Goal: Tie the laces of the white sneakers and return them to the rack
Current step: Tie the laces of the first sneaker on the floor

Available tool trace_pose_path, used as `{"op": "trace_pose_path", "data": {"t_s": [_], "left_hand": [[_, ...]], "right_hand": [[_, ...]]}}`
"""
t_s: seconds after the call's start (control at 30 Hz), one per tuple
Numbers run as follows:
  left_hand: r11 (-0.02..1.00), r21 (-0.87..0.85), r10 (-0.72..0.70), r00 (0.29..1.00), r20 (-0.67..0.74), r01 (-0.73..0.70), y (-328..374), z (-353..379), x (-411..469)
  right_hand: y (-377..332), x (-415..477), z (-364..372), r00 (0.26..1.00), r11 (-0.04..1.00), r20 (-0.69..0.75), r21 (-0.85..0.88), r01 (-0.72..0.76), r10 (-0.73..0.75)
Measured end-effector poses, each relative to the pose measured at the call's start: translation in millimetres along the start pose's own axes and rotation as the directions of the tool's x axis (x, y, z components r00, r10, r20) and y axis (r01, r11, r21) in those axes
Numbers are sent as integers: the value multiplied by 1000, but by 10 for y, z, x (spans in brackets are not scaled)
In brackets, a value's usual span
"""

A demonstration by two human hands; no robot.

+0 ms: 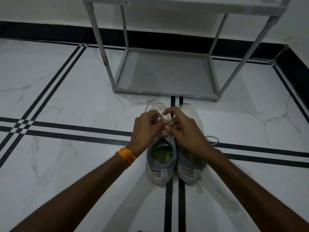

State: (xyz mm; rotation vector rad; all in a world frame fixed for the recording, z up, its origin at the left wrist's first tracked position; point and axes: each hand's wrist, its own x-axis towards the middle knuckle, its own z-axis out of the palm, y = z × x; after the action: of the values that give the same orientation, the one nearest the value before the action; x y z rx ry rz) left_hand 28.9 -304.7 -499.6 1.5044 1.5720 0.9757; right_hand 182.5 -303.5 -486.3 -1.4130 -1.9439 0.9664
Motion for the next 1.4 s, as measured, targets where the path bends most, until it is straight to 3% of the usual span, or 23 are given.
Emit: {"op": "trace_pose_path", "data": {"t_s": [0.1,0.27,0.4,0.57,0.7,0.8,0.87,0.93,1.03,1.17,1.4], "left_hand": [[997,45,69,995,-70,-66,-16,17,-25],[958,187,238,967,-95,-218,-47,-4,-38],[886,287,383,923,-13,-364,-82,-77,-7],[850,251,452,886,106,-463,-123,-133,17],[793,362,458,871,177,-490,-101,-126,47],[811,405,372,906,201,-423,-38,-120,101],[876,364,262,946,192,-316,-9,-131,130],[956,265,68,974,216,-125,7,-163,154],[986,41,-164,936,310,160,36,-198,158],[955,-86,-235,902,362,284,81,-209,119],[945,-112,-251,900,356,308,62,-208,128]], "right_hand": [[-47,-39,55,996,999,-75,-6,-43,42],[-75,-73,213,991,951,-81,-297,80,-108],[-64,-49,252,987,858,-45,-502,110,-153],[19,-12,188,1000,894,-25,-449,-1,-11],[9,4,129,999,911,11,-409,-44,53],[-25,2,117,999,924,-5,-380,-42,44],[-31,14,122,999,920,-34,-391,-28,16],[-38,16,132,997,924,-79,-383,-25,-6],[-71,-12,117,978,912,-181,-410,18,-101],[-75,-66,69,931,823,-221,-553,126,-291],[-20,-63,76,942,790,-144,-591,163,-302]]}}
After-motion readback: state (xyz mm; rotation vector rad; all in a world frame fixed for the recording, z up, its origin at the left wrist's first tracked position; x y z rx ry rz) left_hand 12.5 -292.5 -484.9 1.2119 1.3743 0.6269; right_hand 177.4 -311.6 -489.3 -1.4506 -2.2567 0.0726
